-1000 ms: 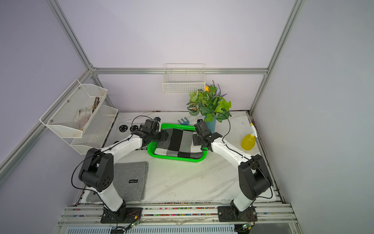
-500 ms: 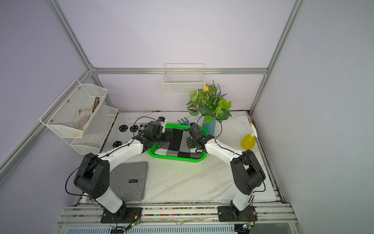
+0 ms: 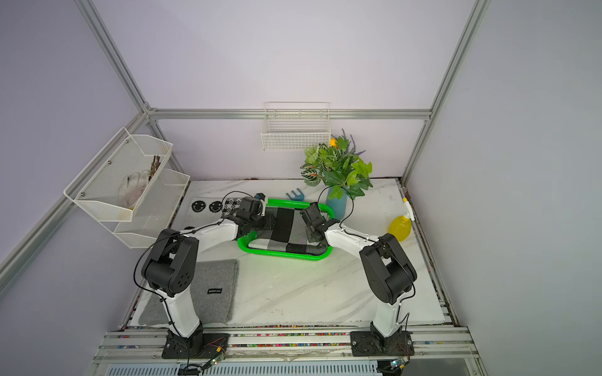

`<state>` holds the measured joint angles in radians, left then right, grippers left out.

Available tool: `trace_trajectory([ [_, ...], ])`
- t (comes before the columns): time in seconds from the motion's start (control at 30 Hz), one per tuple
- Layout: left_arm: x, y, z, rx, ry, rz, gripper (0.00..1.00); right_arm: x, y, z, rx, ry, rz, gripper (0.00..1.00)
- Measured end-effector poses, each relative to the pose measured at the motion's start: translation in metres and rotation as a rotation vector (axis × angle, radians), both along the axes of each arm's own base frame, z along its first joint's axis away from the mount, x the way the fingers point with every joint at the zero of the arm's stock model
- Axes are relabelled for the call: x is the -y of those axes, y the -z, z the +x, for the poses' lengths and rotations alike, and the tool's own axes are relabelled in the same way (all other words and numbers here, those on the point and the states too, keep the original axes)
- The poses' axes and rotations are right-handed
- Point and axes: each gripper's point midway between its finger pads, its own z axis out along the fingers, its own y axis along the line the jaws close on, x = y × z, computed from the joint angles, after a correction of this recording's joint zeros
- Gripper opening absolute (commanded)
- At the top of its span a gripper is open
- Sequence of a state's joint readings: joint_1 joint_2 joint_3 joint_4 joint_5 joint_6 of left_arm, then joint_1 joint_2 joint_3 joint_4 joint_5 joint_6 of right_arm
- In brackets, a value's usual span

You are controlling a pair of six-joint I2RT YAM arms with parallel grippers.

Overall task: Put the folded scarf in the basket
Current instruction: Move the scarf to the center of the board.

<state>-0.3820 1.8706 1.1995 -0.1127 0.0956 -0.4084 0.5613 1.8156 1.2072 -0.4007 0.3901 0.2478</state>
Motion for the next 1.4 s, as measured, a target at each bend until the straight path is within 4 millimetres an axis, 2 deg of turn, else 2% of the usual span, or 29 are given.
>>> trace_trajectory([
  [0.13,-0.008,-0.014,-0.017,0.001,-0.005,0.007,0.48,0.009,-0.001,-0.006,0.015,0.016,-0.018,0.23],
  [0.3,-0.022,-0.072,-0.042,0.083,-0.026,-0.004,0.48,0.029,-0.015,-0.016,0.037,0.056,-0.017,0.22],
  [0.43,-0.039,-0.117,-0.063,0.171,-0.062,-0.013,0.49,0.034,-0.028,-0.023,0.06,0.064,0.004,0.22],
  [0.57,-0.062,-0.134,-0.087,0.215,-0.125,-0.01,0.49,0.027,-0.053,-0.034,0.11,0.035,0.045,0.26],
  [0.77,-0.108,-0.114,-0.115,0.18,-0.255,0.005,0.5,-0.022,-0.114,-0.069,0.197,-0.147,0.264,0.42],
  [0.83,-0.121,-0.1,-0.125,0.149,-0.298,0.009,0.5,-0.047,-0.131,-0.089,0.213,-0.241,0.369,0.45],
  [0.9,-0.129,-0.085,-0.134,0.113,-0.326,0.026,0.51,-0.071,-0.138,-0.114,0.192,-0.341,0.471,0.47],
  [1.03,-0.135,-0.07,-0.147,0.063,-0.352,0.038,0.5,-0.126,-0.141,-0.16,0.103,-0.531,0.623,0.49],
  [1.17,-0.139,-0.056,-0.161,0.032,-0.365,0.033,0.5,-0.165,-0.122,-0.192,-0.003,-0.648,0.644,0.5],
  [1.27,-0.134,-0.035,-0.179,-0.026,-0.349,0.053,0.49,-0.173,-0.111,-0.202,-0.04,-0.675,0.628,0.51],
  [1.4,-0.117,-0.025,-0.202,-0.08,-0.29,0.102,0.49,-0.168,-0.127,-0.203,-0.001,-0.675,0.647,0.51],
])
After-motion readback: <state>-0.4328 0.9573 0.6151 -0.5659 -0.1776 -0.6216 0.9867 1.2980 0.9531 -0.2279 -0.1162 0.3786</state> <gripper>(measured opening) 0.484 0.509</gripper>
